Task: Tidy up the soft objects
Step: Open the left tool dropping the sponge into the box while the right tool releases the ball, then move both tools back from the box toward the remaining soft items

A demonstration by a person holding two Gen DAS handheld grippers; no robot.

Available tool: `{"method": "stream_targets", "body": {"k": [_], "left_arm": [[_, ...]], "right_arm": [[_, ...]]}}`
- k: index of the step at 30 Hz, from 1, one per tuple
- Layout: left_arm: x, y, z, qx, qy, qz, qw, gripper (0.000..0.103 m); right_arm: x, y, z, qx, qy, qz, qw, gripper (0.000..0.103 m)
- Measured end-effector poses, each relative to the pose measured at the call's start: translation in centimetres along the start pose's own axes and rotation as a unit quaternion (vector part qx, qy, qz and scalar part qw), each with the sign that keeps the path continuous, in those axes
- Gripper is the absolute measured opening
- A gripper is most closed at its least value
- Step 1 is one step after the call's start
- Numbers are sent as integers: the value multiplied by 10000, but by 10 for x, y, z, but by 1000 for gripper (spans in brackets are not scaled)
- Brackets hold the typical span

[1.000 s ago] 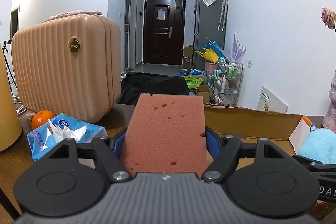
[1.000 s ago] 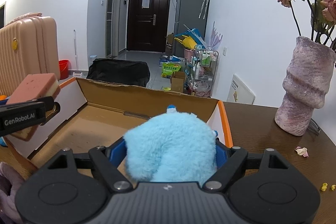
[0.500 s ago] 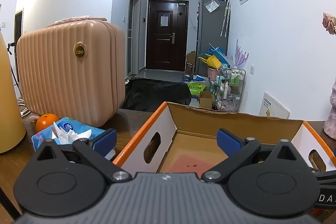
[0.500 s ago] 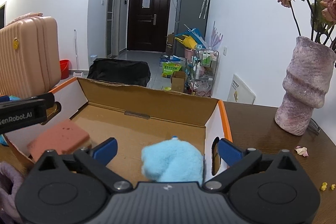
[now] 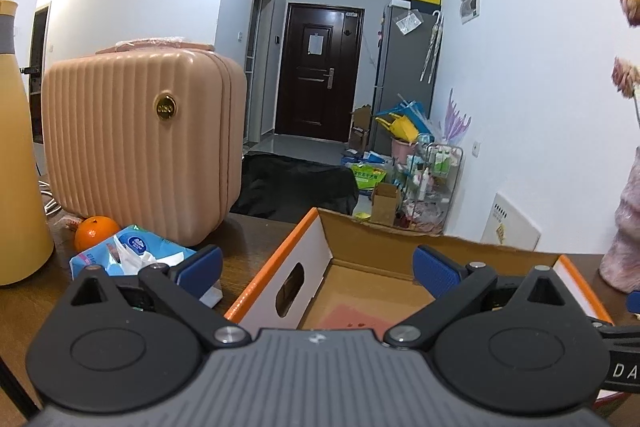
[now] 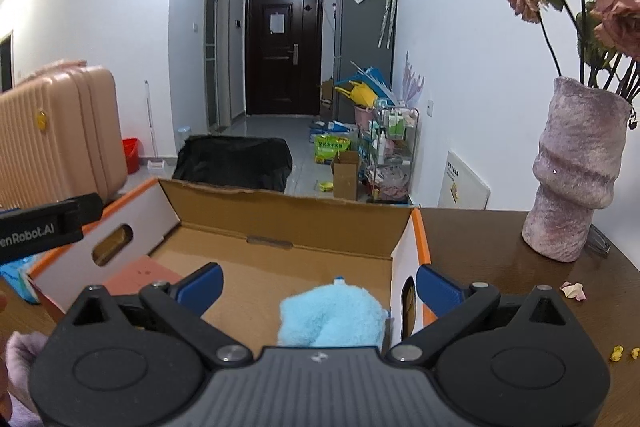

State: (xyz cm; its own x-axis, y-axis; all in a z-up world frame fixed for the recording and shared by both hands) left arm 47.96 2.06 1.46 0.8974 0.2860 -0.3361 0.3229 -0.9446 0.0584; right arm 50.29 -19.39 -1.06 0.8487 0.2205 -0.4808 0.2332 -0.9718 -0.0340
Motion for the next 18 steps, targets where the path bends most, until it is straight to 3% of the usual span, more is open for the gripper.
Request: {"method": "stream_targets", "body": {"k": [18], "left_arm": [[-48, -22, 0, 6, 171, 35, 9998, 103]], "right_arm": [[-61, -9, -5, -46, 410, -237, 9989, 103]]}}
Point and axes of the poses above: each gripper's, at about its wrist camera, not at the fingertips, and x roughly the way its jaws point, y to its right, z to its underside, the point moved 7 cm from there along x, roughly the way its jaws point, and after that the axes turned 7 degrees about -z, right-handed, at the moved point
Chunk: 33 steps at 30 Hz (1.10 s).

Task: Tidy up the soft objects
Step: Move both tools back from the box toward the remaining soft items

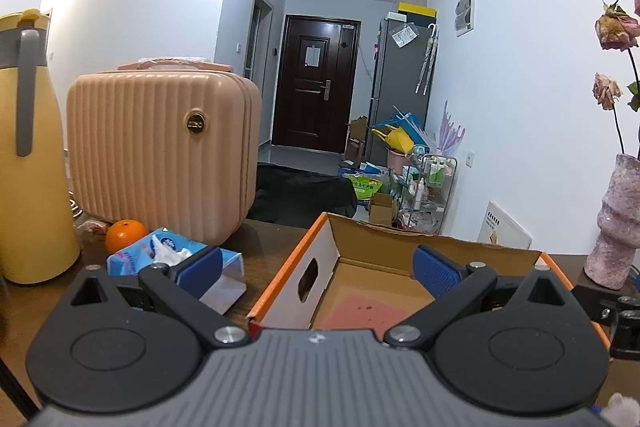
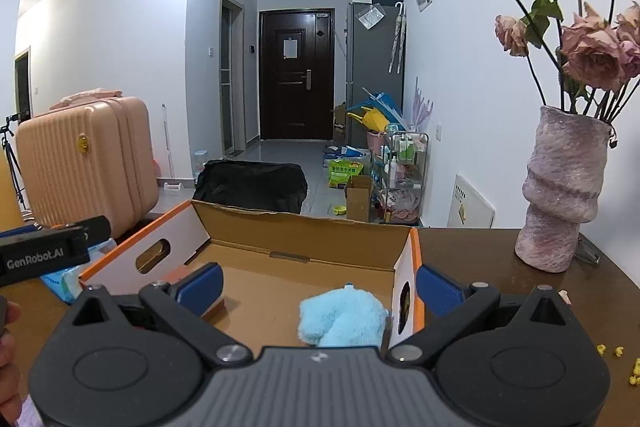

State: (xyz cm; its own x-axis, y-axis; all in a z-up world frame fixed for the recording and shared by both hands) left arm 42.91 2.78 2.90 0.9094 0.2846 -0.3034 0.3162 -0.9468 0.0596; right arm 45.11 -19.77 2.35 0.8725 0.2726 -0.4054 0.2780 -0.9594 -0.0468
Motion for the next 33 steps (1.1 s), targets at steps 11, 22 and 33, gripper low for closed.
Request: {"method": "stream_targets", "body": {"k": [11, 22, 33], "left_arm": [[-28, -23, 13, 84, -3, -85, 9999, 103], [-55, -40, 26, 173, -8, -107, 9998, 103], [-81, -52, 38, 310, -4, -111, 9995, 103]], "right_arm": [[-36, -6, 16, -75, 62, -76, 9999, 103], [-69, -13, 37, -51, 167, -251, 9995, 103], [-101, -21, 58, -177, 264, -246, 9992, 103]]}}
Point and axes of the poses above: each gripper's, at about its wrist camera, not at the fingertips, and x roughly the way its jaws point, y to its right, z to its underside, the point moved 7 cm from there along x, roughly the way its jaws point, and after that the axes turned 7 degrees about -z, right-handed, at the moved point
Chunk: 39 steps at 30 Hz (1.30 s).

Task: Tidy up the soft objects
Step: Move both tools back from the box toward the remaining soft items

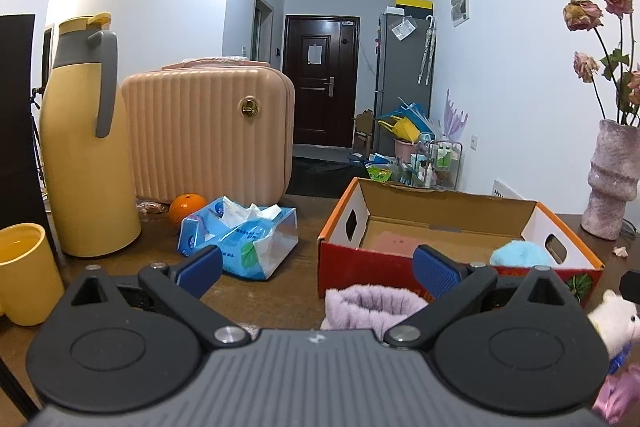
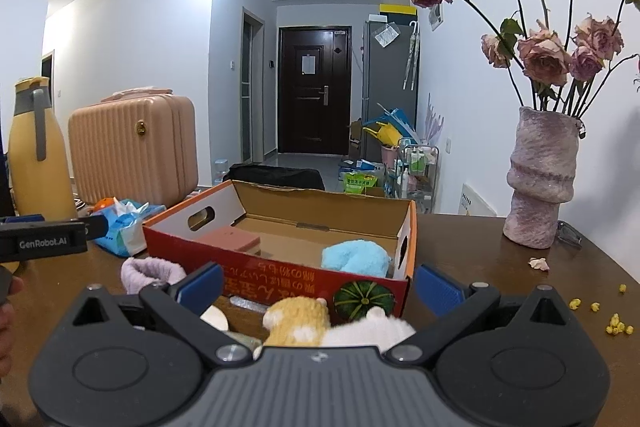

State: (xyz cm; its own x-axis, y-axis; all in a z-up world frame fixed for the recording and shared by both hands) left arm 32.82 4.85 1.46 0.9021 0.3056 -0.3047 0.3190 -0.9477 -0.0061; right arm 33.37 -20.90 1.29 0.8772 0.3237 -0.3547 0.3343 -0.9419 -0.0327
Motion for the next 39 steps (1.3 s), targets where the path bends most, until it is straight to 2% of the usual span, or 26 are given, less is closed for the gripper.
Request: {"method": "stream_targets", "body": {"k": [25, 39], "left_arm": [[-55, -19, 27, 133, -49, 139, 9998, 103], [-60, -25, 35, 103, -140, 212, 9996, 103]], "right_arm": [[-48, -16, 32, -84, 89, -6, 9999, 103], [-55, -25, 45, -104, 3, -36, 9999, 103]]}}
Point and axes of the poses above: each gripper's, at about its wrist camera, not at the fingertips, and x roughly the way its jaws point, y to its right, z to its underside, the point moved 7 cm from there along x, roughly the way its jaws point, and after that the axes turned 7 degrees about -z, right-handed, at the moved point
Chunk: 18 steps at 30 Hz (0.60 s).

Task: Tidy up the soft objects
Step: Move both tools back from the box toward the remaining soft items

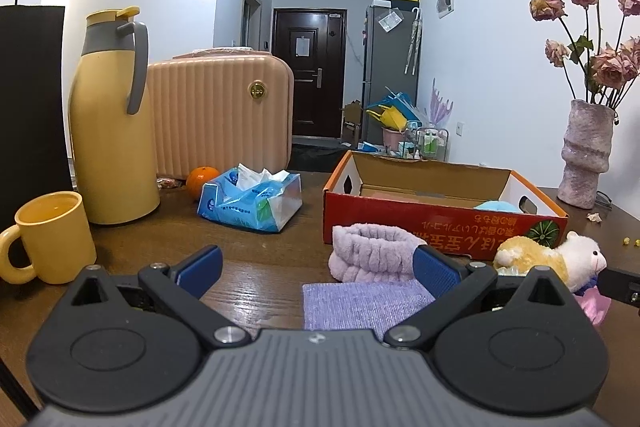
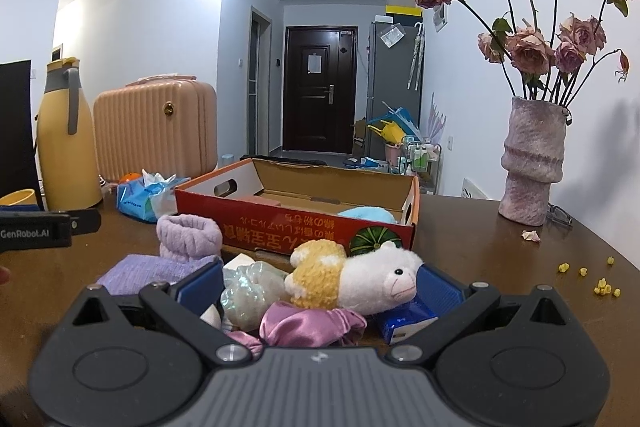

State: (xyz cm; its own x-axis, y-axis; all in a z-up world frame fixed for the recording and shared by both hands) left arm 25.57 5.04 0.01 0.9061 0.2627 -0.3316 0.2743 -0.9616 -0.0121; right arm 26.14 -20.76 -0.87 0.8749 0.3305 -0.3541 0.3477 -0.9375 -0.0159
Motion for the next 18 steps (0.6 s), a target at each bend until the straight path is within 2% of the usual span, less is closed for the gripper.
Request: {"method": "stream_targets", "body": {"k": [18], "left_arm": [[1, -10, 12, 154, -212, 207, 9994, 103]], "right_arm": [[16, -15, 17, -165, -347, -38, 9993, 103]]}}
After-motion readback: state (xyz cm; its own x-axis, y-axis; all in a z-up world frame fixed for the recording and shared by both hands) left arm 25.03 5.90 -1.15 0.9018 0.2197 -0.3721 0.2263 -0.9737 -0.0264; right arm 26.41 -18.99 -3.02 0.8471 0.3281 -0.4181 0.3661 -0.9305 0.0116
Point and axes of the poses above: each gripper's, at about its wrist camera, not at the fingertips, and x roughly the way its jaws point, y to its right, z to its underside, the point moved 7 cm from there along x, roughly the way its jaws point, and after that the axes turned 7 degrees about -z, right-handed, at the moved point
